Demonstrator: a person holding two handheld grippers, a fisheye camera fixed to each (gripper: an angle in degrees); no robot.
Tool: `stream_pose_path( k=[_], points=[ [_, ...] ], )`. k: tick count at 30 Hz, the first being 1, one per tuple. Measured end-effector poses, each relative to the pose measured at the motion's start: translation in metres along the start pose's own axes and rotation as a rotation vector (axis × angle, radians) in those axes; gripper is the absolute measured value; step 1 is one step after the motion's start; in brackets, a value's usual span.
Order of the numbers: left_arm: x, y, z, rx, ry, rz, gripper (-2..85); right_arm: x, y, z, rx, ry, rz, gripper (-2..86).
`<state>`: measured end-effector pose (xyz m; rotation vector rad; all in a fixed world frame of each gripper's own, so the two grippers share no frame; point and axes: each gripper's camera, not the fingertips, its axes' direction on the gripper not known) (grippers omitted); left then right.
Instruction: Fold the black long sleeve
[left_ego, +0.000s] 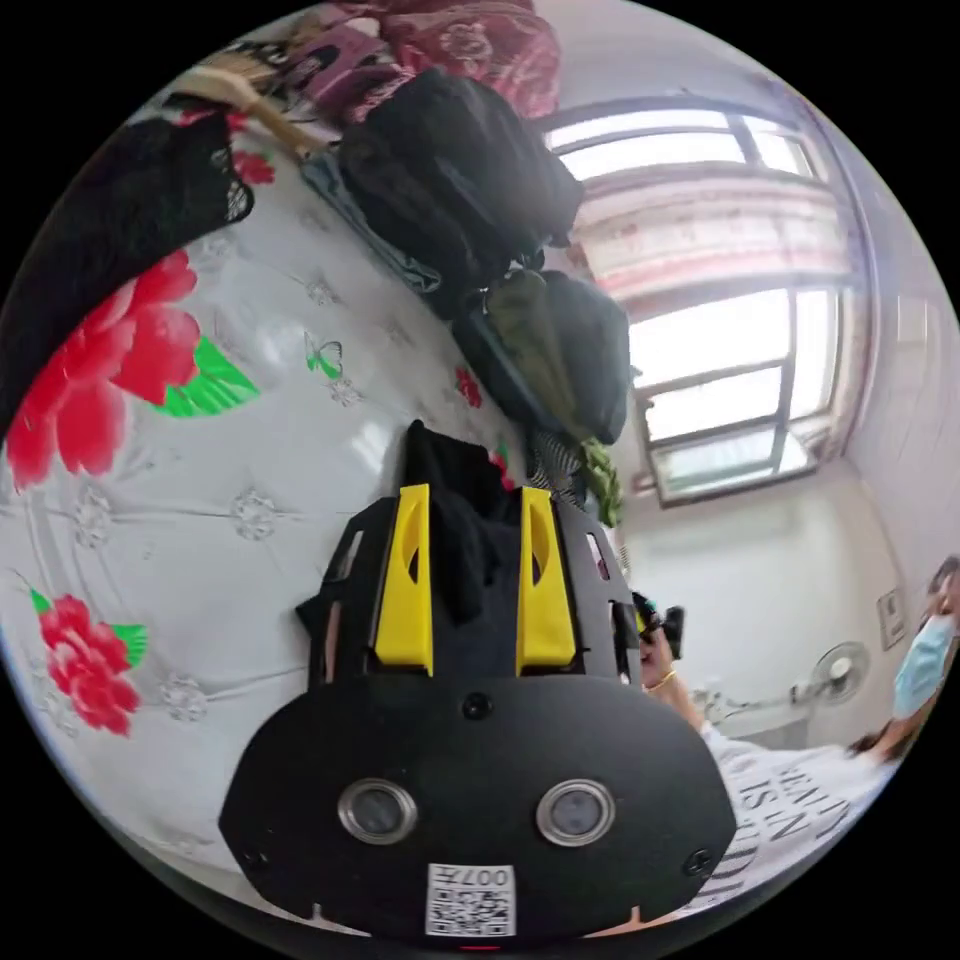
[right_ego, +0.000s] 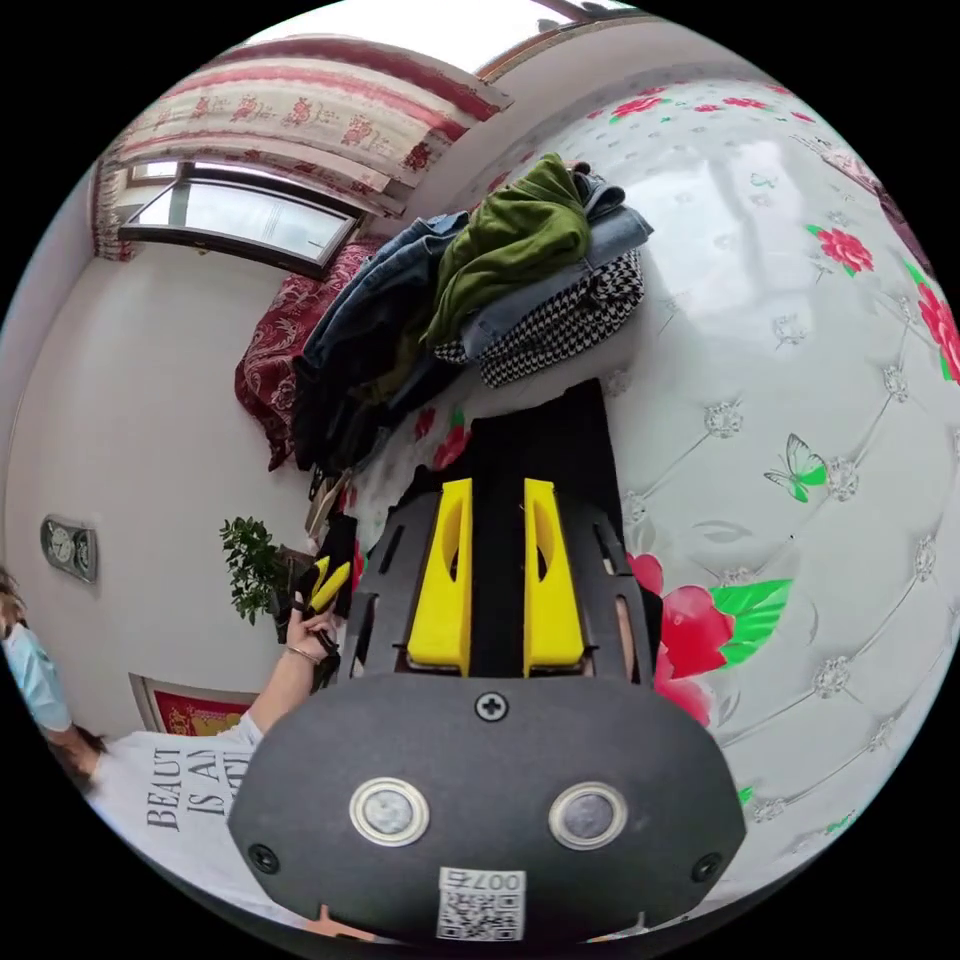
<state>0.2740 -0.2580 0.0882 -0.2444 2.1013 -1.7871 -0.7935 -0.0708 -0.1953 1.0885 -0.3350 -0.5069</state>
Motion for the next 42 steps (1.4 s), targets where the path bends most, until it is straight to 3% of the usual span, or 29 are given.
stream_pose_path(
  k=[4,9,11,13,15,17,20,22,25,29,32,37,42],
  points=[
    [0.056,0.019,0.013,-0.190,-0.304,0.386,13.7,0.025,0.050,0.003,-0.070,0.166,-0.005,3.6],
    [0.142,0.034,0.078,-0.350,-0.370,0.901,14.9,0.023,0.064,0.003,-0.061,0.162,-0.012,4.2],
    [0.158,0.029,0.116,-0.433,-0.380,0.995,13.9,0.017,0.063,0.006,-0.059,0.166,-0.016,4.4],
    [0.155,0.019,0.178,-0.628,-0.476,1.035,11.1,0.012,0.063,0.010,-0.065,0.167,-0.015,4.8],
    [0.153,0.008,0.199,-0.660,-0.495,1.046,4.2,0.011,0.065,0.012,-0.075,0.152,-0.001,5.1],
    [0.154,-0.022,0.197,-0.621,-0.482,0.921,1.7,0.009,0.068,0.011,-0.073,0.151,0.003,5.4],
    [0.126,-0.079,0.156,-0.452,-0.354,0.519,3.1,0.006,0.076,0.003,-0.053,0.177,0.000,6.3],
    [0.083,-0.095,0.111,-0.241,-0.256,0.195,5.2,0.007,0.084,-0.006,-0.023,0.192,0.024,7.3],
    [0.062,-0.085,0.070,-0.120,-0.307,0.082,6.9,0.011,0.099,-0.020,0.020,0.192,0.084,8.7],
    [0.077,-0.045,0.041,-0.126,-0.308,0.152,7.6,0.023,0.128,-0.045,0.100,0.187,0.232,10.4],
    [0.109,0.014,0.036,-0.210,-0.291,0.269,7.8,0.041,0.155,-0.055,0.135,0.060,0.364,11.5],
    [0.154,0.121,0.078,-0.418,-0.273,0.440,8.2,0.069,0.170,-0.029,0.107,-0.148,0.499,12.1],
    [0.127,0.139,0.113,-0.494,-0.345,0.426,6.4,0.085,0.161,-0.004,0.047,-0.276,0.556,8.6]
  ],
)
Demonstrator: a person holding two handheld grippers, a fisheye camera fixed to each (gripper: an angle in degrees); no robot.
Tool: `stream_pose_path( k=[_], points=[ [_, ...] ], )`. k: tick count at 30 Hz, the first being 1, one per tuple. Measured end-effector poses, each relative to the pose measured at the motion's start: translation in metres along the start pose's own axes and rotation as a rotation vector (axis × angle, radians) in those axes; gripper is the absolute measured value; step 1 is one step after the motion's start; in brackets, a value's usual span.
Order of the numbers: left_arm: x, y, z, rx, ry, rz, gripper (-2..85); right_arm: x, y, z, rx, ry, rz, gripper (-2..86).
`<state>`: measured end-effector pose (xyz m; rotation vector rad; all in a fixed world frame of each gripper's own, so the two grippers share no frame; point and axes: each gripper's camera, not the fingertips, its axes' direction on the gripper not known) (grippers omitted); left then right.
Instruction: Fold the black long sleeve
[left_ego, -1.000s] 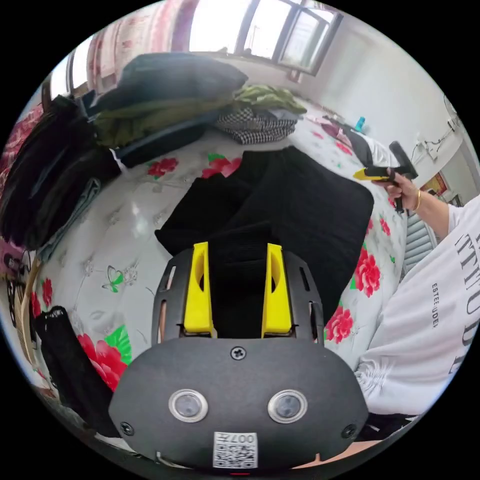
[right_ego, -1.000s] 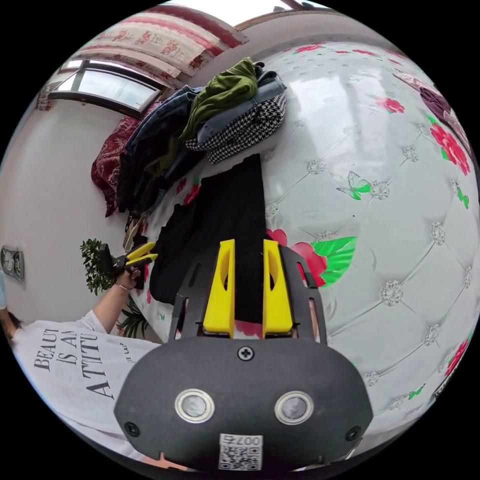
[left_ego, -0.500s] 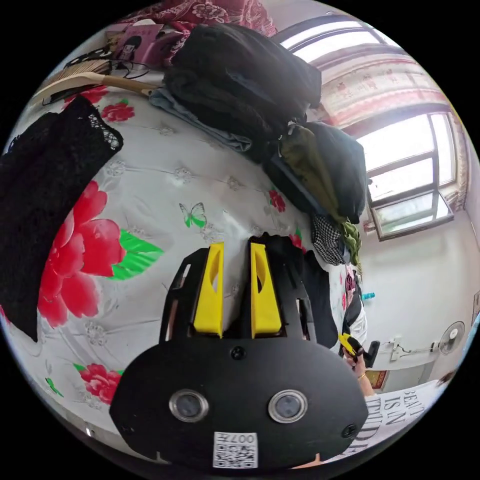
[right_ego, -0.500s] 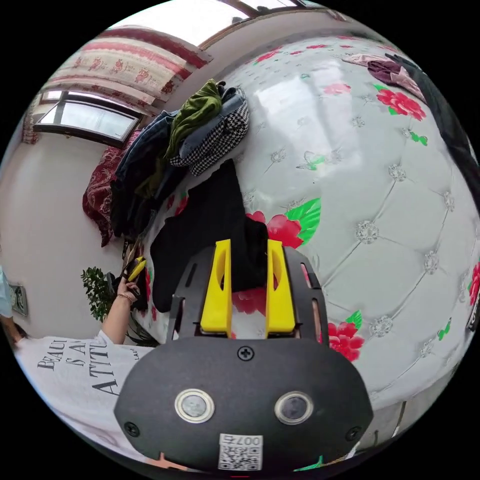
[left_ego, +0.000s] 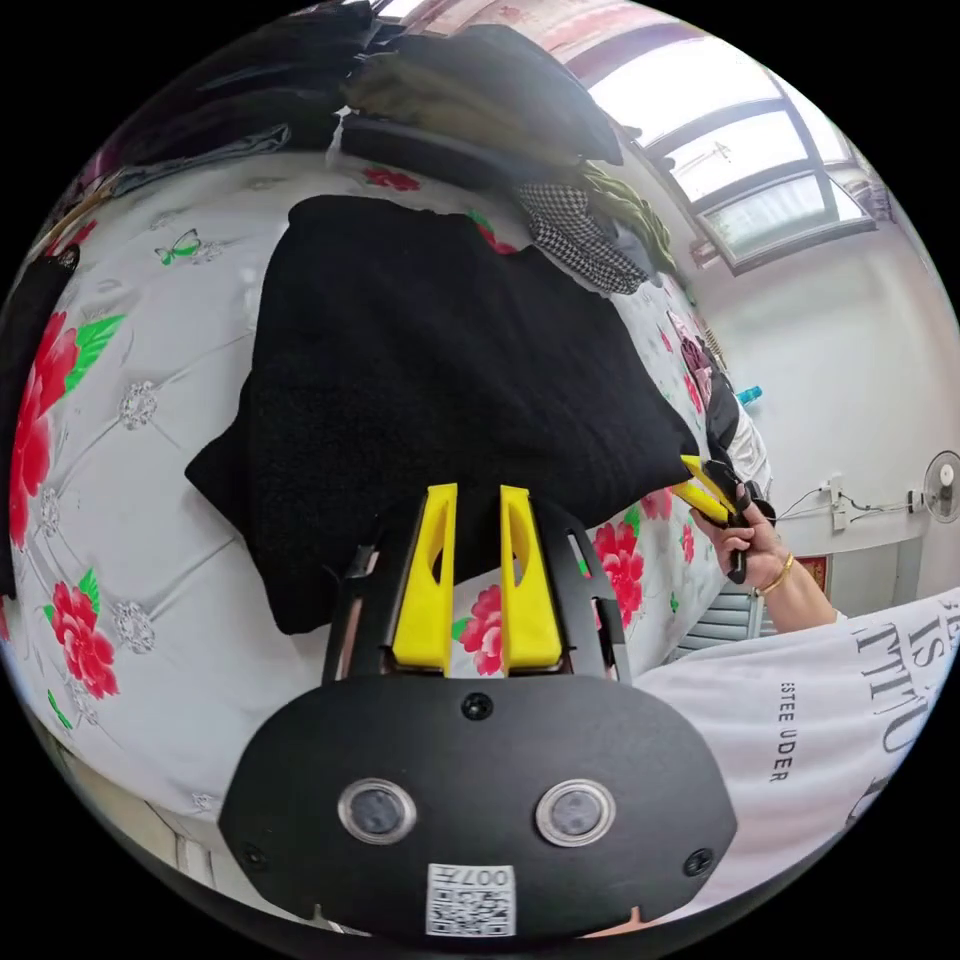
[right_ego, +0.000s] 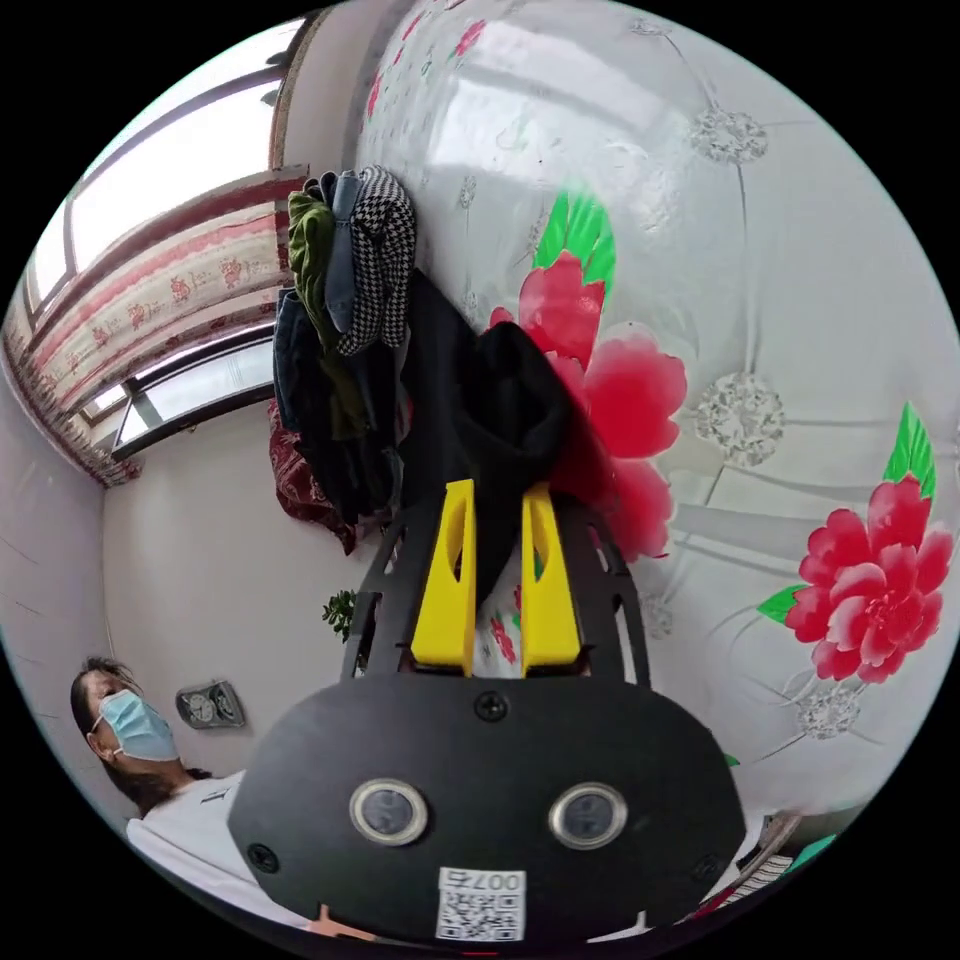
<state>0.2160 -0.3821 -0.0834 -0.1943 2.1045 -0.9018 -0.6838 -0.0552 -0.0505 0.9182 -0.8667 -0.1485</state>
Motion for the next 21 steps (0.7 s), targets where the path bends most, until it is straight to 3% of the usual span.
stream_pose_path(
  k=[2,6,9,12,18,20,21],
  points=[
    [-0.009,-0.005,-0.003,-0.032,0.019,-0.031,6.4,-0.002,0.002,-0.007,0.033,-0.033,0.008,7.3],
    [0.002,0.004,-0.041,0.053,-0.009,0.054,6.3,-0.038,0.023,-0.022,0.023,0.182,-0.226,5.3],
    [-0.007,0.007,-0.059,0.120,-0.049,0.056,6.4,-0.014,0.031,-0.040,0.031,0.184,-0.143,5.5],
    [-0.041,-0.022,-0.070,0.162,-0.058,-0.005,8.4,0.015,0.033,-0.056,0.056,0.059,-0.047,6.7],
    [-0.103,-0.132,-0.066,0.192,0.093,-0.068,13.3,0.018,0.030,-0.065,0.121,0.027,-0.016,8.6],
    [-0.118,-0.163,-0.047,0.144,0.144,-0.102,12.3,0.020,0.025,-0.062,0.120,-0.003,0.005,7.8],
    [-0.128,-0.179,-0.031,0.097,0.186,-0.133,6.7,0.022,0.023,-0.059,0.120,-0.019,0.024,6.9]
  ],
)
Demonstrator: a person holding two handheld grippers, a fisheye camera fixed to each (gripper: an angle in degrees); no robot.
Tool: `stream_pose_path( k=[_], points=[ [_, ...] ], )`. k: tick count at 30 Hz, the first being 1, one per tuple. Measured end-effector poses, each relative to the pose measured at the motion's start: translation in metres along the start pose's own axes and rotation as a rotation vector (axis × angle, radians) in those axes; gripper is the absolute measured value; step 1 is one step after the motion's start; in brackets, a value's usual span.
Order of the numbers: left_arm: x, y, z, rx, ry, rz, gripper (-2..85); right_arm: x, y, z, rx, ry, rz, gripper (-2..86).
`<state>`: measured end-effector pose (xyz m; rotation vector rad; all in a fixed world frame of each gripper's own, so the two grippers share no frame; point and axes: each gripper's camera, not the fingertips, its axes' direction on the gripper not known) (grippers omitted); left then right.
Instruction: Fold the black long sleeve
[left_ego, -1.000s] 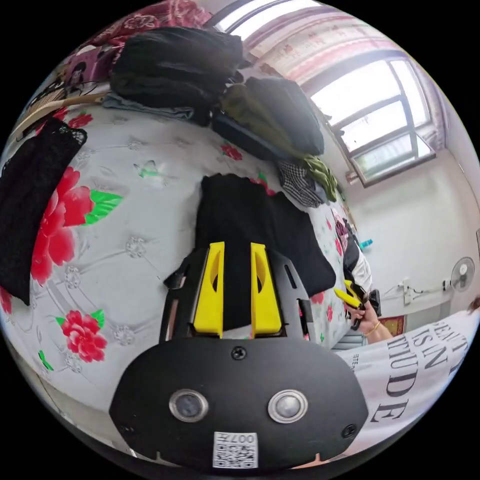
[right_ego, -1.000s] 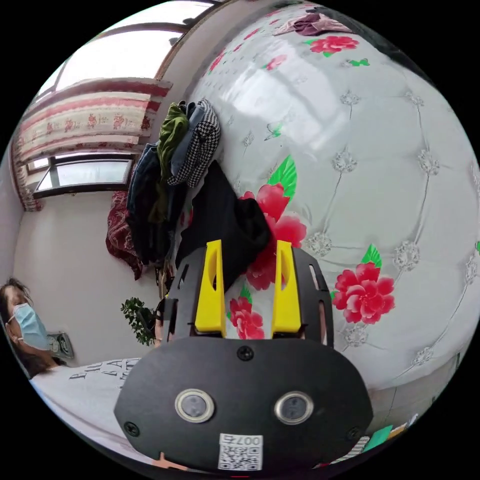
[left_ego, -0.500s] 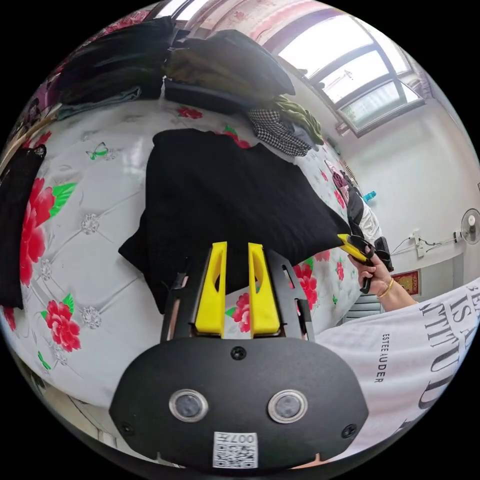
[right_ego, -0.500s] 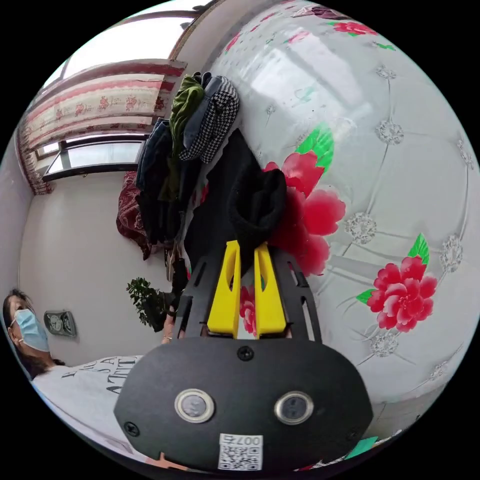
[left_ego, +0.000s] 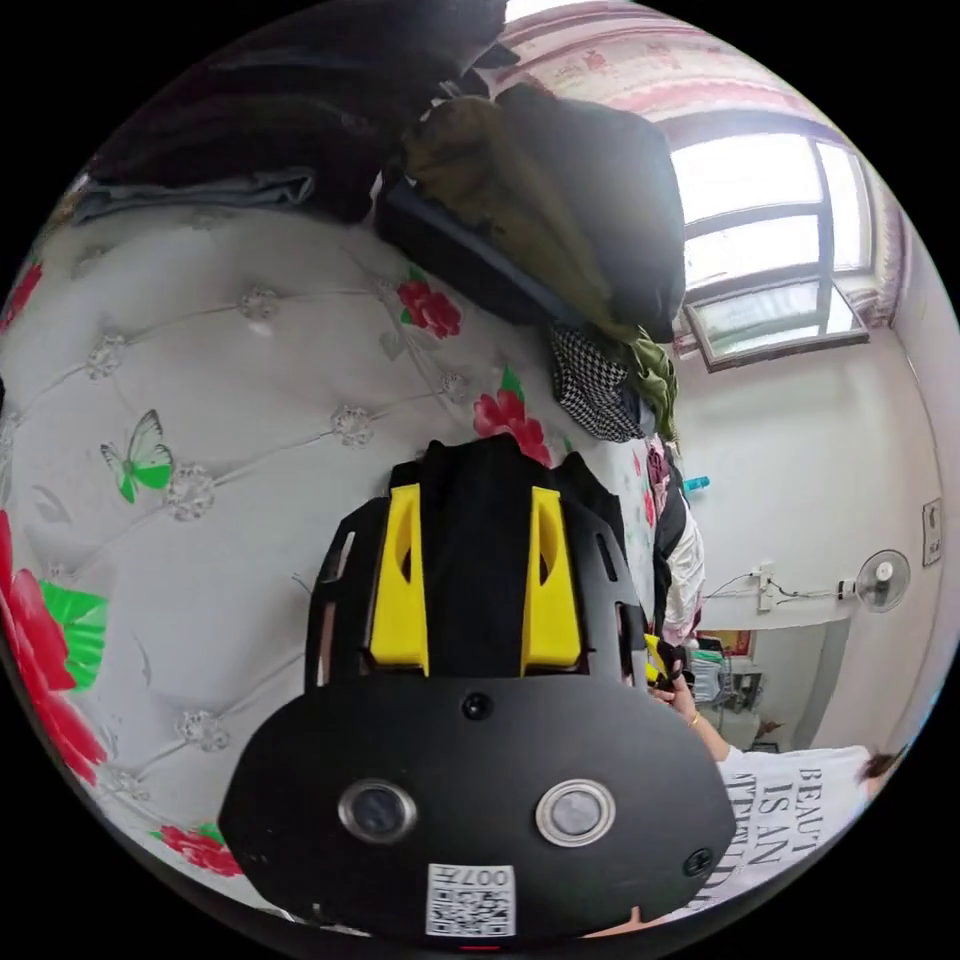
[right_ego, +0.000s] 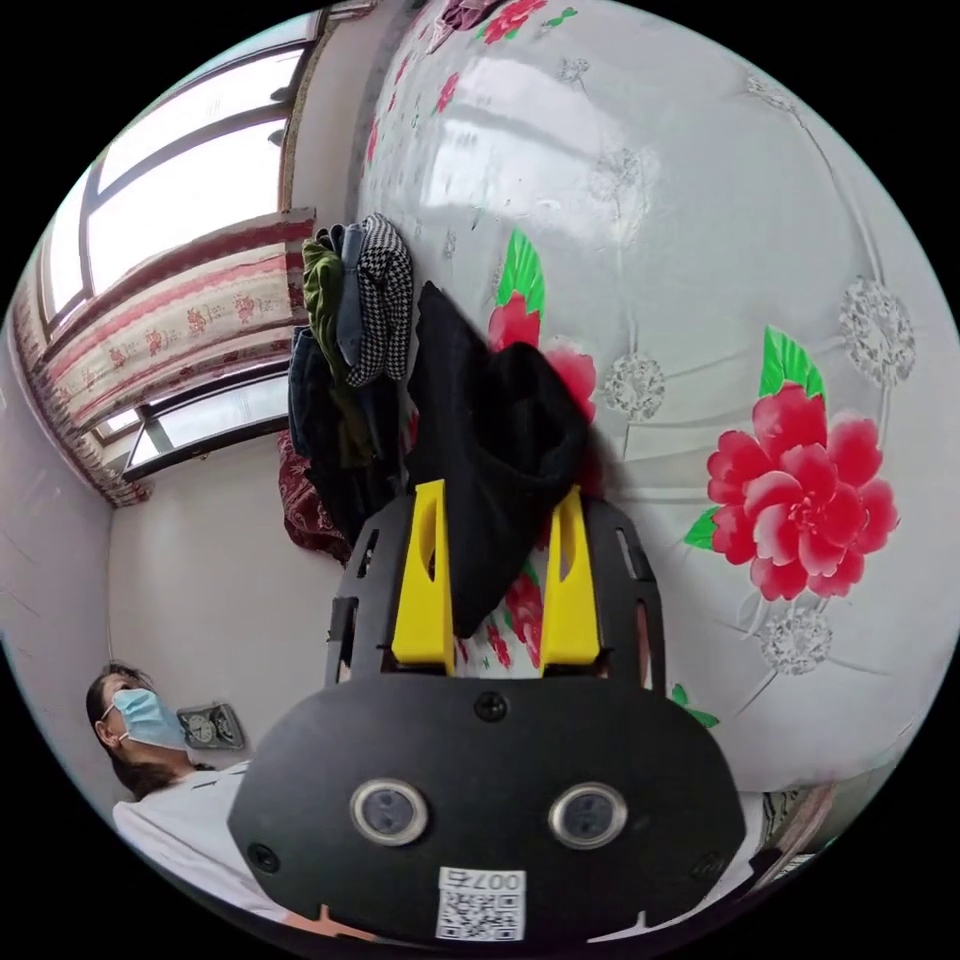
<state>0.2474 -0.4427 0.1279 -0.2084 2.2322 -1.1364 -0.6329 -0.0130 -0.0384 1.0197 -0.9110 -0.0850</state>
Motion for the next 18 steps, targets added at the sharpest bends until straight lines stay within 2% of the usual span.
stream_pose_path(
  k=[1,3,6,9,11,14,18],
  points=[
    [-0.011,-0.010,0.015,-0.048,0.051,-0.037,2.8,0.001,-0.001,0.002,0.001,0.000,0.020,6.4],
    [-0.024,-0.014,0.024,-0.040,0.079,-0.085,0.5,0.001,0.001,0.001,0.026,0.020,0.034,5.6],
    [-0.030,-0.004,-0.002,0.130,0.106,-0.058,0.5,-0.001,0.001,0.000,0.030,0.044,0.014,4.8],
    [-0.037,0.020,-0.040,0.297,0.041,-0.053,4.8,-0.002,-0.002,0.000,0.026,0.055,0.012,4.2],
    [-0.044,0.037,-0.061,0.346,0.007,-0.071,6.1,-0.004,-0.003,0.001,0.030,0.071,0.015,3.9],
    [-0.023,0.071,-0.071,0.285,-0.003,0.017,6.7,-0.014,-0.005,0.003,0.034,0.132,-0.005,3.5],
    [0.064,0.145,-0.016,0.046,0.070,0.259,6.9,-0.055,-0.006,0.011,0.023,0.290,-0.140,3.1]
  ],
)
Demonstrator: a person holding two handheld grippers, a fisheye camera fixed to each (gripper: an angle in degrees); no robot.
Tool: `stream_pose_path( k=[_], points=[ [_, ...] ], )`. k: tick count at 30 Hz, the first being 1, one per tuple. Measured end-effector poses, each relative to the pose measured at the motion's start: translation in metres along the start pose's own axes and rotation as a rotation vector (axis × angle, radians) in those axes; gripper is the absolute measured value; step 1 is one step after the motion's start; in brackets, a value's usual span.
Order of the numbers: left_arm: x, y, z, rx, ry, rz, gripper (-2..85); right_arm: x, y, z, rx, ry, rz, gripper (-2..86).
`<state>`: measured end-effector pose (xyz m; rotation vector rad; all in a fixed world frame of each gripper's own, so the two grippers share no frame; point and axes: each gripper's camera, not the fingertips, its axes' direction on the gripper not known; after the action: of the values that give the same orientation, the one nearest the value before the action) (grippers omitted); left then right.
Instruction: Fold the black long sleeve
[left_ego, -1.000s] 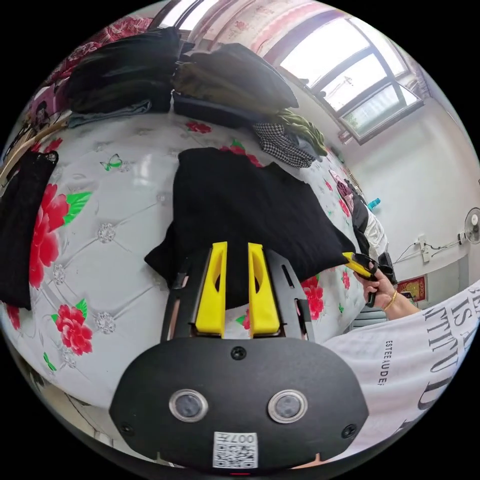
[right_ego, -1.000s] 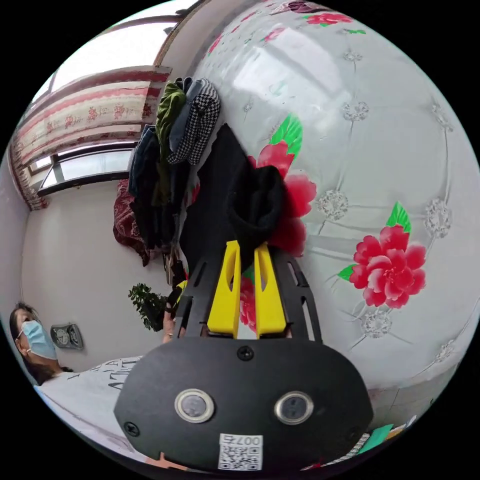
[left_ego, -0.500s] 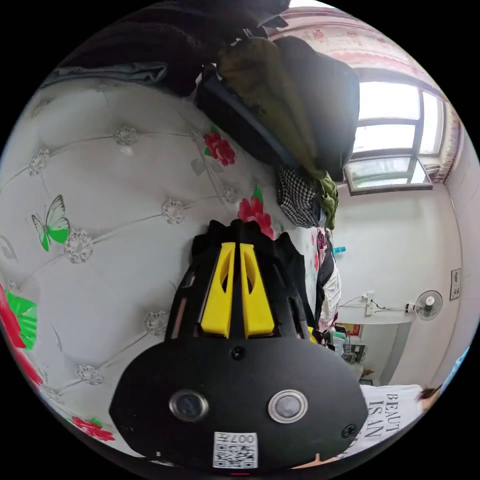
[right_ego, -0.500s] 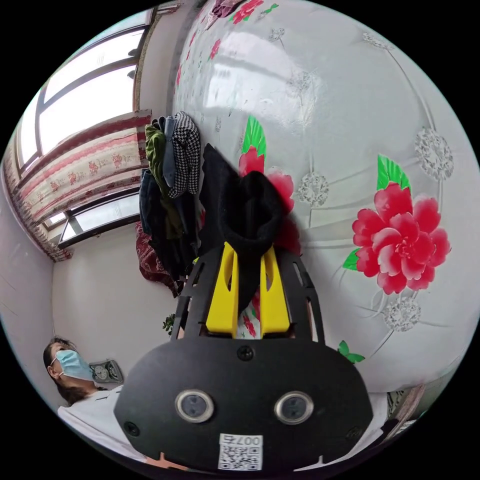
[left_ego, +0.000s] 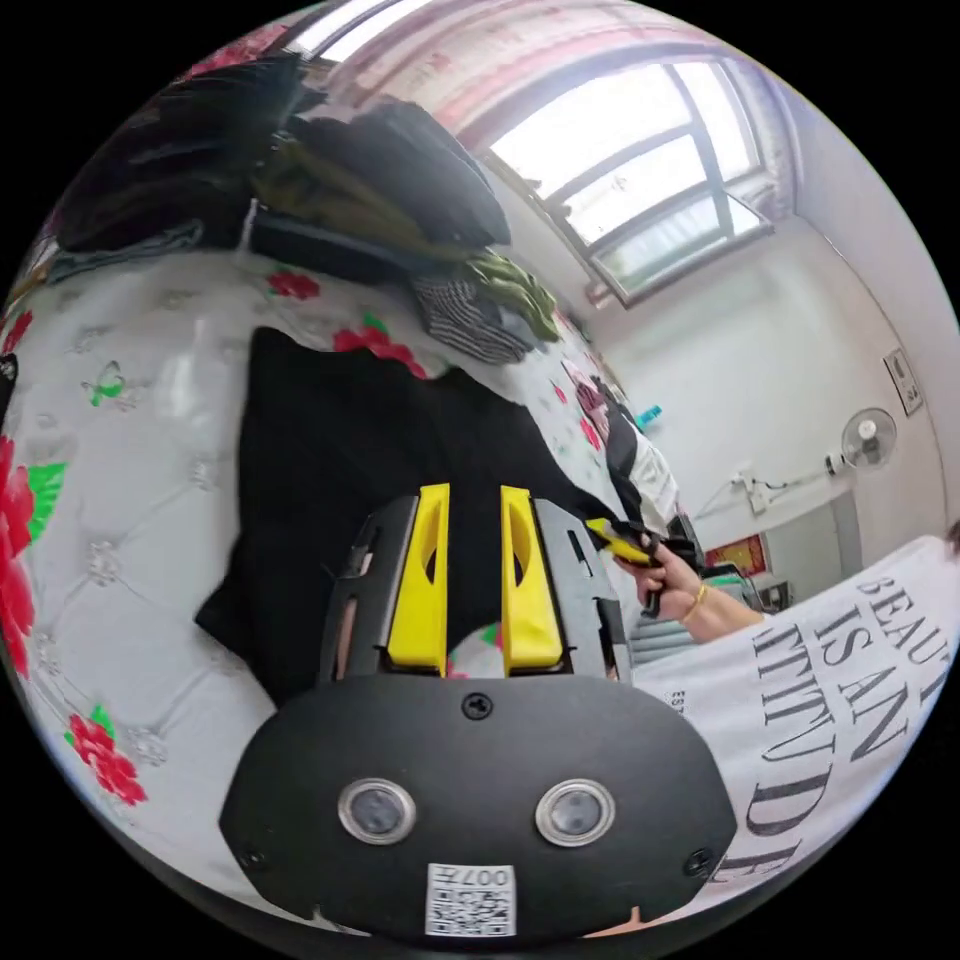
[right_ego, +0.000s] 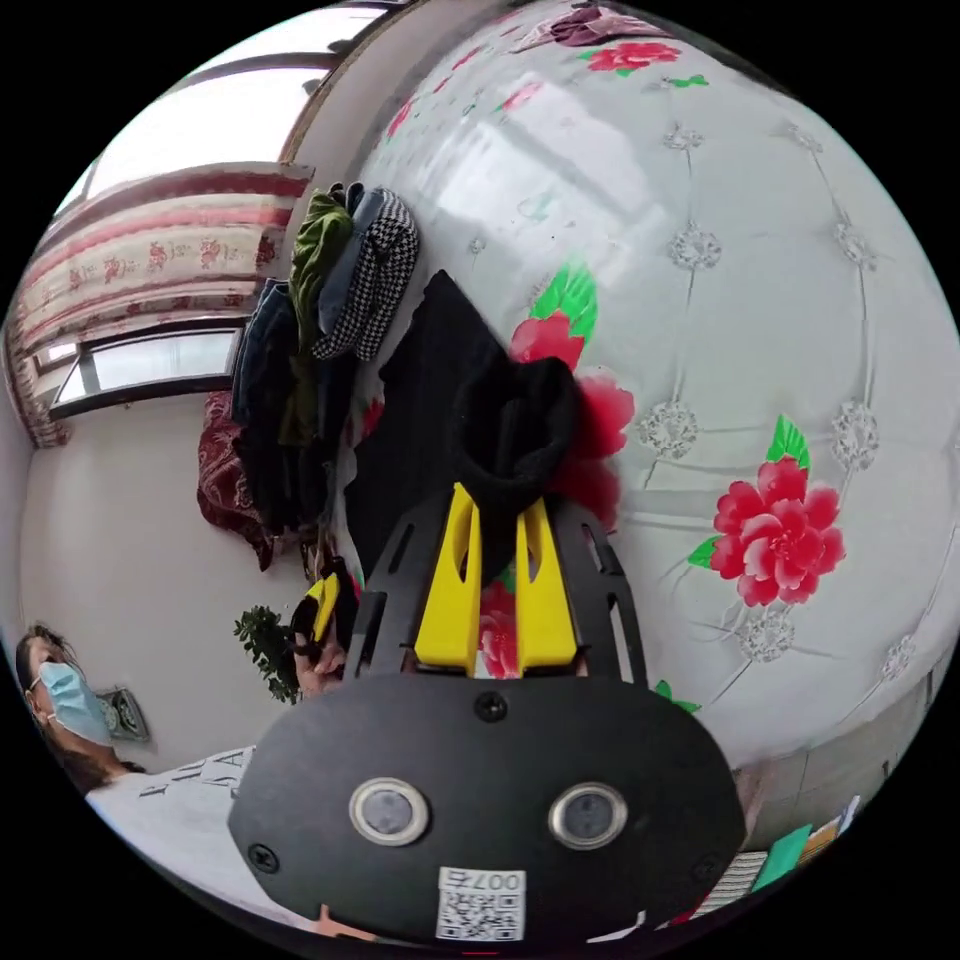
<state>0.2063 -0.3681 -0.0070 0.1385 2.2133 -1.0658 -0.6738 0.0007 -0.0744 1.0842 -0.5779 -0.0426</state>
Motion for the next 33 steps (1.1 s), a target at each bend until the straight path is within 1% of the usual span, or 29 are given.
stream_pose_path(
  k=[2,3,4,5,6,7,8,10,11,13,15,17,19,21,23,25,26,28,29,31,32,33],
  points=[
    [0.032,0.028,0.044,-0.108,0.068,0.028,6.7,-0.028,-0.003,-0.002,0.003,0.046,-0.104,3.0],
    [0.044,0.044,0.077,-0.209,0.049,0.052,6.1,-0.051,-0.005,-0.003,0.003,0.062,-0.192,3.0],
    [0.047,0.059,0.108,-0.295,-0.046,0.052,5.2,-0.081,-0.005,-0.004,-0.007,0.063,-0.301,3.0],
    [0.046,0.066,0.120,-0.320,-0.097,0.048,5.0,-0.098,-0.005,-0.003,-0.018,0.053,-0.367,3.0],
    [0.047,0.074,0.126,-0.277,-0.121,0.083,4.8,-0.138,-0.001,0.003,-0.050,0.058,-0.519,3.1],
    [0.049,0.076,0.126,-0.267,-0.136,0.098,4.6,-0.182,0.008,0.012,-0.086,0.091,-0.691,3.2],
    [0.050,0.075,0.126,-0.269,-0.143,0.106,4.5,-0.203,0.015,0.018,-0.109,0.105,-0.778,3.3],
    [0.048,0.075,0.121,-0.261,-0.156,0.145,4.3,-0.271,0.050,0.056,-0.222,0.118,-1.094,3.6],
    [0.045,0.076,0.119,-0.255,-0.152,0.141,4.3,-0.283,0.060,0.068,-0.258,0.114,-1.159,3.7],
    [0.028,0.085,0.110,-0.237,-0.112,0.063,4.8,-0.310,0.094,0.122,-0.424,0.098,-1.332,4.5],
    [0.018,0.103,0.100,-0.238,-0.060,0.028,5.3,-0.314,0.111,0.162,-0.539,0.086,-1.375,5.3],
    [0.008,0.130,0.090,-0.257,0.006,-0.004,5.1,-0.305,0.125,0.202,-0.642,0.084,-1.385,6.3],
    [-0.011,0.173,0.068,-0.246,0.037,-0.060,5.3,-0.280,0.136,0.252,-0.824,0.105,-1.305,7.4],
    [-0.034,0.204,0.049,-0.224,0.038,-0.149,5.9,-0.258,0.140,0.277,-0.942,0.128,-1.233,8.1],
    [-0.062,0.228,0.027,-0.170,0.058,-0.256,7.2,-0.248,0.134,0.273,-0.909,0.089,-1.197,8.9],
    [-0.098,0.250,0.001,-0.072,0.096,-0.377,10.4,-0.250,0.112,0.249,-0.873,-0.004,-1.147,10.0],
    [-0.105,0.253,-0.004,-0.048,0.108,-0.400,11.3,-0.251,0.105,0.241,-0.859,-0.022,-1.131,10.4],
    [-0.131,0.256,-0.016,0.034,0.176,-0.452,16.1,-0.246,0.065,0.200,-0.719,-0.059,-1.050,12.0],
    [-0.137,0.255,-0.018,0.055,0.200,-0.459,17.2,-0.242,0.053,0.190,-0.678,-0.064,-1.017,12.5],
    [-0.157,0.248,-0.021,0.116,0.299,-0.463,20.5,-0.213,0.002,0.154,-0.543,-0.069,-0.842,14.5],
    [-0.162,0.245,-0.021,0.124,0.312,-0.464,21.0,-0.202,-0.010,0.149,-0.524,-0.064,-0.790,14.9],
    [-0.171,0.242,-0.019,0.128,0.331,-0.467,21.9,-0.180,-0.032,0.141,-0.514,-0.063,-0.676,15.7]
  ],
)
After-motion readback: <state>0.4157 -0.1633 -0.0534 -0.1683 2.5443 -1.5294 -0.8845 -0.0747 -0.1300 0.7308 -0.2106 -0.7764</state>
